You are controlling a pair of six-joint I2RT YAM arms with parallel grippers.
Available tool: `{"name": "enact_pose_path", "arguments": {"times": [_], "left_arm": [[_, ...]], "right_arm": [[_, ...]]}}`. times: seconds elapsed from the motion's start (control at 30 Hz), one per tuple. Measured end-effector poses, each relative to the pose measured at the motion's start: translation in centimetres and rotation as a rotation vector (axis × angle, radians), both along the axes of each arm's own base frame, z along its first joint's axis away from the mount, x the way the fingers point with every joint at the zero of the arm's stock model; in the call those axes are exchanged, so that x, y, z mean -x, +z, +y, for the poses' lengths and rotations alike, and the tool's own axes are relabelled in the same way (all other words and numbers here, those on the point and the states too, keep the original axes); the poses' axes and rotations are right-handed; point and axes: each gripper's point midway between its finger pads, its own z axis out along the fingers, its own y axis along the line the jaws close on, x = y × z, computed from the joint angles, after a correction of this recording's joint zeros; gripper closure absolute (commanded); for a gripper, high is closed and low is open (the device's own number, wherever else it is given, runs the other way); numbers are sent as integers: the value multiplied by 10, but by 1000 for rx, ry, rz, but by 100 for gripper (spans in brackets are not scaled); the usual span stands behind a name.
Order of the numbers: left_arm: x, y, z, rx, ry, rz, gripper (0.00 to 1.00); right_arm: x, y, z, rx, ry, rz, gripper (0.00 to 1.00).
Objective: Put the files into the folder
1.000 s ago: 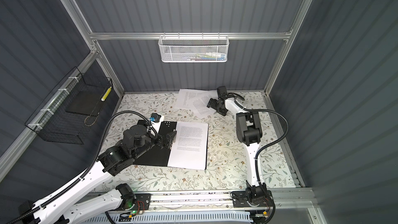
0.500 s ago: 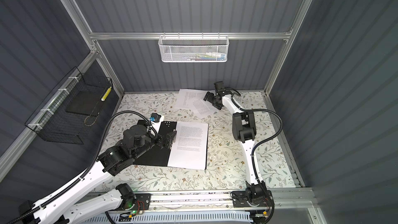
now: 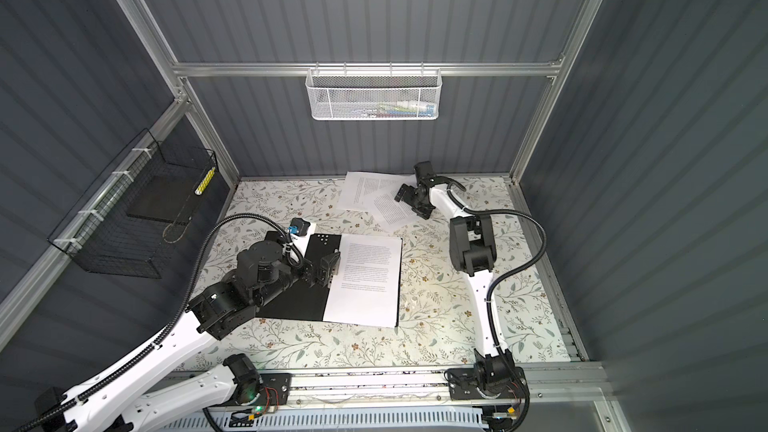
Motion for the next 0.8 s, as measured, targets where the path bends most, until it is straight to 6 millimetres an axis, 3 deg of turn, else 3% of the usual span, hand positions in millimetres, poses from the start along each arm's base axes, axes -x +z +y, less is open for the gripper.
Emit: {"name": "enact_pose_path", "arguments": {"times": [0.33,0.5,0.7,0.8], "left_arm": [[2,-3,-4,3,-22,17,0],[6,-18,-21,-2,-91,92,0],[12,-35,-63,12,-237,270,0],[15,-55,-80,17,-286,375,0]], "right_arm": [[85,1,-117,-67,-307,-1,1],[121,3,-140,-103,-420,-53,1],[161,5,-161,-143,-550,-98,1],[189,5,-170,-151,-625,-113,1]]}}
